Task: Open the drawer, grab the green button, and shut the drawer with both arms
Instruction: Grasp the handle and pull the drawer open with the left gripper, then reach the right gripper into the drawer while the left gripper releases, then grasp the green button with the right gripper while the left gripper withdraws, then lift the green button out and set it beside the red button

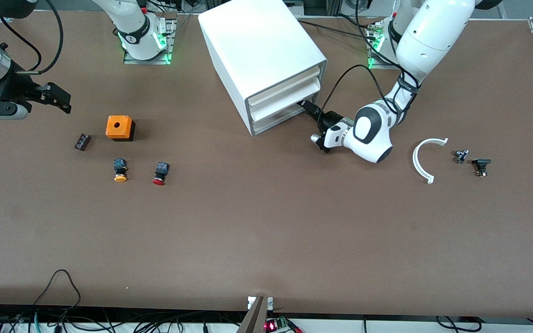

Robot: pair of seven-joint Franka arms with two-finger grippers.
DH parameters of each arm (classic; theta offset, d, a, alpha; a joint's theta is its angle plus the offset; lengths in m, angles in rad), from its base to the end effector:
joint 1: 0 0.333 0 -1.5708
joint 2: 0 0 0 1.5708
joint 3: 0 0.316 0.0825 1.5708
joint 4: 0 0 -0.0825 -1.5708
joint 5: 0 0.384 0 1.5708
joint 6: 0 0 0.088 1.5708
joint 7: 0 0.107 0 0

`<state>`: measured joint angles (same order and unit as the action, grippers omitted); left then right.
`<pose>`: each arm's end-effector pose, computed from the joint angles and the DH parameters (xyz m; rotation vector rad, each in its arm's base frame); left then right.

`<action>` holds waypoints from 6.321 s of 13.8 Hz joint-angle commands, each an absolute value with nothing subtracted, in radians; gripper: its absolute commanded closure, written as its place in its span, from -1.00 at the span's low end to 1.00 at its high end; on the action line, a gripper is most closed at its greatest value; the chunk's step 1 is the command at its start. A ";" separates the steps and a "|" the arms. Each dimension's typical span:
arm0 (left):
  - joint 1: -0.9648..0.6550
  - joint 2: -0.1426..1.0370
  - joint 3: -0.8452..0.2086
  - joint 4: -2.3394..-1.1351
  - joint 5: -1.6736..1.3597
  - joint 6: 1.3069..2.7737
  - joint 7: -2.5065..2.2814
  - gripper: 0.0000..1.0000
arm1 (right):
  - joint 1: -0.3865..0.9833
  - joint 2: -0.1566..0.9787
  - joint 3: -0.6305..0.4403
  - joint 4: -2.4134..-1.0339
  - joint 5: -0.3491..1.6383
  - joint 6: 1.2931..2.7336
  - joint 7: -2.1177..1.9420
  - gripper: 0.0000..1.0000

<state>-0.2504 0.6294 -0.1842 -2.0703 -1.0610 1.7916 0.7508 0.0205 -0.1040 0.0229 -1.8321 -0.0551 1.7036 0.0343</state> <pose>0.4249 -0.2853 0.1248 1.9174 -0.3964 -0.7480 0.5265 0.0182 0.5682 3.0835 0.0261 -0.0344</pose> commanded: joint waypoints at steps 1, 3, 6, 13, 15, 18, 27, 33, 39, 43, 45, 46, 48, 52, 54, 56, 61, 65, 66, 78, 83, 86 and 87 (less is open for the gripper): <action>-0.252 0.627 -0.198 -2.094 -1.111 1.805 0.792 -0.69 | 0.029 -0.097 0.021 -1.813 0.012 1.695 0.023 -1.00; -0.262 0.627 -0.202 -2.097 -1.120 1.809 0.792 -0.19 | 0.029 -0.087 0.021 -1.813 0.035 1.695 0.020 -1.00; -0.262 0.635 -0.218 -2.108 -1.120 1.809 0.790 0.57 | 0.029 -0.063 0.023 -1.815 0.034 1.703 0.017 -1.00; -0.250 0.630 -0.155 -2.082 -1.126 1.824 0.784 1.00 | 0.034 0.037 0.100 -1.813 0.107 1.787 -0.107 -1.00; -0.250 0.632 -0.074 -2.042 -1.124 1.856 0.778 1.00 | 0.041 0.058 0.142 -1.812 0.107 1.836 -0.123 -1.00; -0.239 0.630 -0.026 -1.988 -1.120 1.962 0.775 1.00 | 0.107 0.125 0.175 -1.780 0.107 1.894 -0.127 -1.00; -0.225 0.559 0.008 -1.948 -1.127 2.006 0.772 -1.00 | 0.406 0.480 0.176 -1.315 0.107 1.899 -0.303 -1.00; -0.166 0.358 -0.006 -2.040 -1.117 2.184 0.773 -1.00 | 0.448 0.630 0.298 -1.229 0.097 1.930 -0.613 -1.00; -0.063 0.220 -0.005 -2.069 -1.114 2.370 0.784 -1.00 | 0.569 0.675 0.295 -1.226 -0.041 1.927 -0.761 -1.00; -0.015 0.120 0.009 -2.016 -0.690 2.356 0.741 -1.00 | 0.618 0.747 0.287 -1.215 -0.046 2.011 -0.781 -1.00; -0.005 0.071 0.009 -1.938 -0.448 2.237 0.637 -1.00 | 0.641 0.765 0.261 -1.215 -0.051 2.037 -0.785 -1.00; -0.002 0.061 0.009 -1.874 -0.354 2.142 0.562 -1.00 | 0.644 0.772 0.261 -1.215 -0.051 2.039 -0.784 -1.00; -0.002 0.046 0.008 -1.771 -0.203 1.981 0.392 -1.00 | 0.666 0.787 0.256 -1.213 -0.052 2.040 -0.785 -1.00; -0.006 0.008 0.003 -1.688 -0.051 1.766 0.204 -1.00 | 0.707 0.814 0.242 -1.213 -0.063 2.071 -0.781 -1.00; -0.006 0.009 0.014 -1.634 -0.032 1.662 0.155 -1.00 | 0.722 0.836 0.230 -1.212 -0.063 2.109 -0.781 -1.00; -0.006 0.009 0.026 -1.591 -0.029 1.600 0.086 -1.00 | 0.726 0.862 0.230 -1.210 -0.064 2.123 -0.778 -1.00; -0.005 0.009 0.025 -1.588 -0.029 1.583 0.021 -1.00 | 0.747 0.879 0.222 -1.207 -0.066 2.125 -0.772 -1.00; -0.002 0.008 0.025 -1.585 -0.029 1.588 0.023 -1.00 | 0.752 0.880 0.221 -1.206 -0.072 2.125 -0.769 -0.63; -0.002 0.008 0.026 -1.583 -0.029 1.588 0.023 -1.00 | 0.752 0.881 0.219 -1.206 -0.080 2.125 -0.769 -0.44; -0.002 -0.015 0.025 -1.588 0.032 1.586 0.023 -1.00 | 0.770 0.873 0.210 -1.206 -0.083 2.148 -0.765 0.53; -0.002 -0.035 0.025 -1.609 0.031 1.588 0.020 -1.00 | 0.720 0.785 0.212 -1.206 -0.081 2.148 -0.465 0.53; -0.002 -0.035 0.023 -1.612 0.031 1.594 0.021 -1.00 | 0.628 0.732 0.212 -1.216 -0.080 2.140 -0.320 0.53; -0.002 -0.034 0.025 -1.621 0.031 1.598 0.025 -1.00 | 0.596 0.712 0.209 -1.216 -0.081 2.132 -0.249 0.53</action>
